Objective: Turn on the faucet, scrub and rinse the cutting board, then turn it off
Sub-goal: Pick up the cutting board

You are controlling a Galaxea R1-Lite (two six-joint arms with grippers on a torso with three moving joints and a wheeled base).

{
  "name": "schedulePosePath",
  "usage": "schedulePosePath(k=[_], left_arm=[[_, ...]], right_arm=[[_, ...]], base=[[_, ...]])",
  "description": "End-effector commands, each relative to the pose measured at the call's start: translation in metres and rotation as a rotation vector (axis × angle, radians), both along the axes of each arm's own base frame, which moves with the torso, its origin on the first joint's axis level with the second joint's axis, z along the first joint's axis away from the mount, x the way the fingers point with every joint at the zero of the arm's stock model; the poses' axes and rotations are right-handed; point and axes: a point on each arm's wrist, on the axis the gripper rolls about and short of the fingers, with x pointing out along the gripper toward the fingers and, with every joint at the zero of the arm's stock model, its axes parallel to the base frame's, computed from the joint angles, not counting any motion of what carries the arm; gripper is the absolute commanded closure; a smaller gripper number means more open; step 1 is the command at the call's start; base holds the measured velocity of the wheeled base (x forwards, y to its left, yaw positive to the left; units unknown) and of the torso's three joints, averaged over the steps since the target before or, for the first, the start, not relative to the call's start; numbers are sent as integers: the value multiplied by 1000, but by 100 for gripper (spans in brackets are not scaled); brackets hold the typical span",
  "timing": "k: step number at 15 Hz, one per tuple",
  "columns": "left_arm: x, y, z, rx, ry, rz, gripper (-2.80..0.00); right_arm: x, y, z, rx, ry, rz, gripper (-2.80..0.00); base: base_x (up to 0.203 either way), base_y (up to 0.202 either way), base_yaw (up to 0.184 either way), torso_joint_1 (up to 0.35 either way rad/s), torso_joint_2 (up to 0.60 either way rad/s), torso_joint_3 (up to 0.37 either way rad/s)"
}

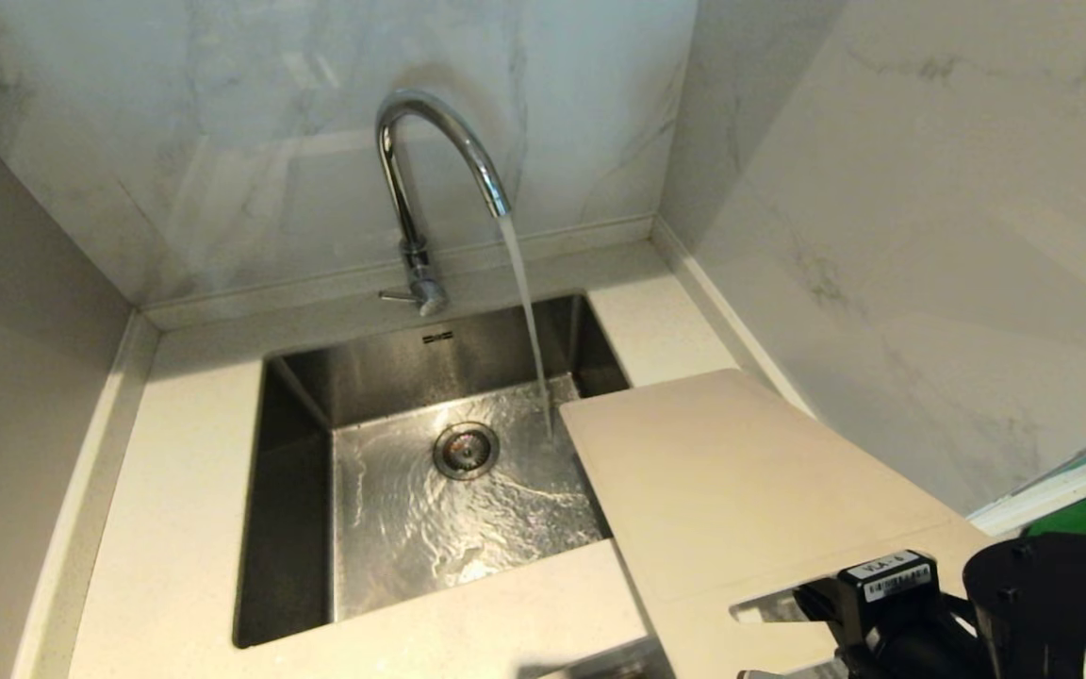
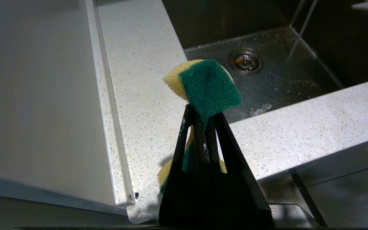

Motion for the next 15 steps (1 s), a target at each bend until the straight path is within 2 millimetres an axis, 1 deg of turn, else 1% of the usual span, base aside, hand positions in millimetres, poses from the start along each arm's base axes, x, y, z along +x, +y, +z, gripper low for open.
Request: schedulePosePath(k=[1, 5, 8, 15], left_arm=[[0, 0, 0, 0, 0, 1, 0], [0, 0, 0, 0, 0, 0, 0], [0, 0, 0, 0, 0, 2, 0], [0, 0, 0, 0, 0, 0, 0]], right_arm=[[-2, -1, 11, 11, -46, 24, 0], [-9, -7, 21, -35, -47, 45, 0], [-12, -8, 27, -7, -47, 96, 0], [-15, -7, 27, 35, 0, 221, 0]], base=[[0, 0, 0, 0, 0, 0], [0, 0, 0, 0, 0, 0], [0, 0, 0, 0, 0, 0], [0, 0, 0, 0, 0, 0]])
